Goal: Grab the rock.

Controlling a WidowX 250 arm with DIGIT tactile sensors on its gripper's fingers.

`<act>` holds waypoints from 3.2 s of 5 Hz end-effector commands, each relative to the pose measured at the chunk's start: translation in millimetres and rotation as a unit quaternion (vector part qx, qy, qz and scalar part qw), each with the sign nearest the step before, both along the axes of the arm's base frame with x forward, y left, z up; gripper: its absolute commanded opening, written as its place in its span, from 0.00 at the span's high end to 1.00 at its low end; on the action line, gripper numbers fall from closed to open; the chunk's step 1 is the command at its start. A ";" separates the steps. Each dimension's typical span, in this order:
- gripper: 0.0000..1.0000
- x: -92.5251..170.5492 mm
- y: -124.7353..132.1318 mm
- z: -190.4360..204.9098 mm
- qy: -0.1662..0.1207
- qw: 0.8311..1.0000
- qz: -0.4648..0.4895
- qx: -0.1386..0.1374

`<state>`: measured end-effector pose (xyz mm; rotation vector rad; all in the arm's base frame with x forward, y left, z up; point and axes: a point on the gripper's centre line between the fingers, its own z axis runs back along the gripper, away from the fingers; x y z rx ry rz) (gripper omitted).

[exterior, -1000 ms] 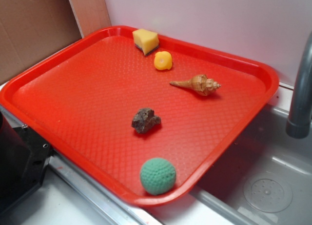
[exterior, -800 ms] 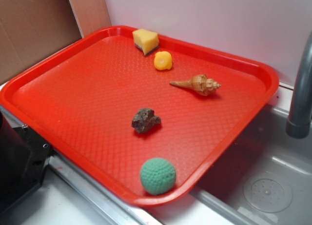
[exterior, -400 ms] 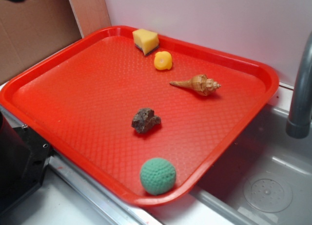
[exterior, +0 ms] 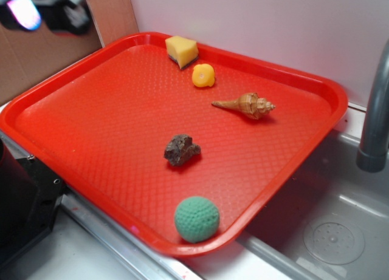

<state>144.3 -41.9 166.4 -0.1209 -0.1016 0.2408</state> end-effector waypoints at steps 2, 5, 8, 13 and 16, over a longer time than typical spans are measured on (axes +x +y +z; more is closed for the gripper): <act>0.00 40.6 -40.3 -79.2 0.004 1.000 -0.022 -0.007; 0.00 47.3 -71.5 -137.6 0.043 0.998 -0.042 0.010; 1.00 46.6 -61.4 -148.9 0.054 0.998 0.009 0.018; 1.00 60.7 61.1 -18.6 0.049 0.997 0.012 0.057; 1.00 80.4 76.8 -16.9 0.081 0.993 0.056 0.070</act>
